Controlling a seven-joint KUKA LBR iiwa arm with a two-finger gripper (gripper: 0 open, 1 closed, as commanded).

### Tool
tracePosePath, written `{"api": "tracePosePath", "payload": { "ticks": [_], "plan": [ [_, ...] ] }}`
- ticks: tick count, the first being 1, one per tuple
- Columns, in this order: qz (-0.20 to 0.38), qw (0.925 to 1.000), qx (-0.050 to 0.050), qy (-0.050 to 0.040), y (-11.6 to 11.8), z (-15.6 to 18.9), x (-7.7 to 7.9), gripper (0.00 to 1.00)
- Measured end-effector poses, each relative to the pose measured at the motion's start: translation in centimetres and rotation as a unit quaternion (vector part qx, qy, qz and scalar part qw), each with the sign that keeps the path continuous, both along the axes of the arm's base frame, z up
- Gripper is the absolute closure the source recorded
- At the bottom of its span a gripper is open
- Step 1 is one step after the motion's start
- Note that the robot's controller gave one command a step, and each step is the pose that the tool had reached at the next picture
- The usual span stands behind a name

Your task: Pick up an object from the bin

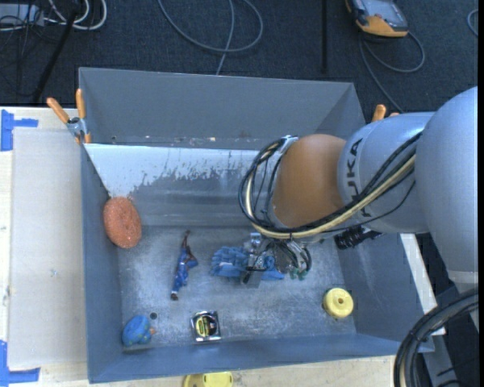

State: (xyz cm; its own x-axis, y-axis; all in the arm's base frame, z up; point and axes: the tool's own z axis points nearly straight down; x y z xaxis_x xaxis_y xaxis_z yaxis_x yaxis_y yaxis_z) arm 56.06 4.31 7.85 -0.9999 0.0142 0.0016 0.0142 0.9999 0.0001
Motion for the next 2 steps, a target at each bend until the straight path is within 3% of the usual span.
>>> {"api": "tracePosePath", "payload": {
  "ticks": [1,2],
  "plan": [
    [0.0,1.0,0.0,0.0,0.0,0.0,0.0,1.0],
    [0.011,0.9999,0.0,-0.0045,-2.2,17.7,-2.5,1.0]
  ]
}}
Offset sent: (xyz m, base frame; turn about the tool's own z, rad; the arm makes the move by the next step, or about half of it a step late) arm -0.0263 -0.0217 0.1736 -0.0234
